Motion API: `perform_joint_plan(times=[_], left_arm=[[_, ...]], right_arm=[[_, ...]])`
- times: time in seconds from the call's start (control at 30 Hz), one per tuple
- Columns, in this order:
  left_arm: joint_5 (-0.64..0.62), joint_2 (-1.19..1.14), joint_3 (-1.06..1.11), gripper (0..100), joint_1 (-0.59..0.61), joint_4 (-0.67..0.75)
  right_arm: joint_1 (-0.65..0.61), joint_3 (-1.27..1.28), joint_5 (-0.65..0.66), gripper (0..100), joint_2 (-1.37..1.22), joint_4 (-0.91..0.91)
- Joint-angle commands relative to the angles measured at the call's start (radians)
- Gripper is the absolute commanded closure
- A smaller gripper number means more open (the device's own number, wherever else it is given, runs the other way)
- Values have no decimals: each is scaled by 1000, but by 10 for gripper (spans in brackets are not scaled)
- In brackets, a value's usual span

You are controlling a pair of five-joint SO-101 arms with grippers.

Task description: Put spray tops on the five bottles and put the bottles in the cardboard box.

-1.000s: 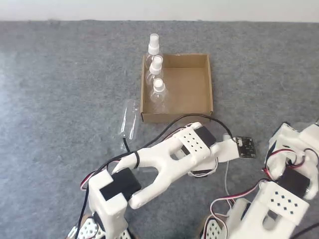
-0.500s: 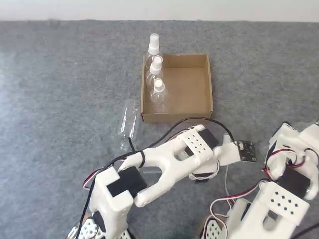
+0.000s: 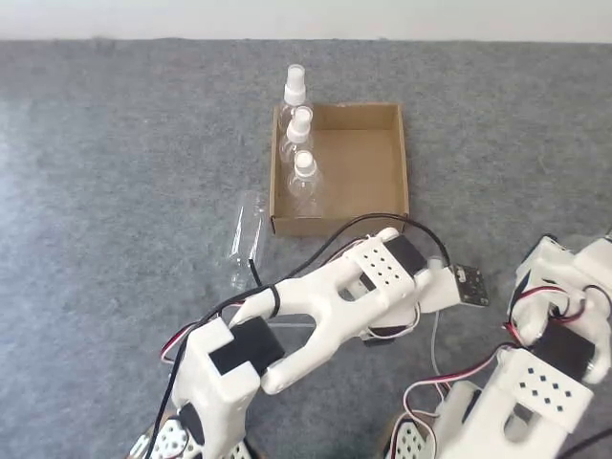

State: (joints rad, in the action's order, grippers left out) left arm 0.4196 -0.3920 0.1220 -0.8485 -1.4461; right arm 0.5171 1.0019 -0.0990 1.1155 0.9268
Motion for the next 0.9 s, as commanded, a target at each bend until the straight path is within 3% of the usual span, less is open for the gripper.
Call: perform_joint_plan(times=[0.0, 0.53, 0.87], left_arm=[[-15, 14, -48, 987, 5, -55], [-126, 425, 105, 987, 35, -46], [-153, 548, 280, 987, 31, 86]], right_arm=[[12, -18, 0, 898, 24, -25], [7, -17, 0, 898, 24, -25], [5, -17, 0, 898, 22, -25]])
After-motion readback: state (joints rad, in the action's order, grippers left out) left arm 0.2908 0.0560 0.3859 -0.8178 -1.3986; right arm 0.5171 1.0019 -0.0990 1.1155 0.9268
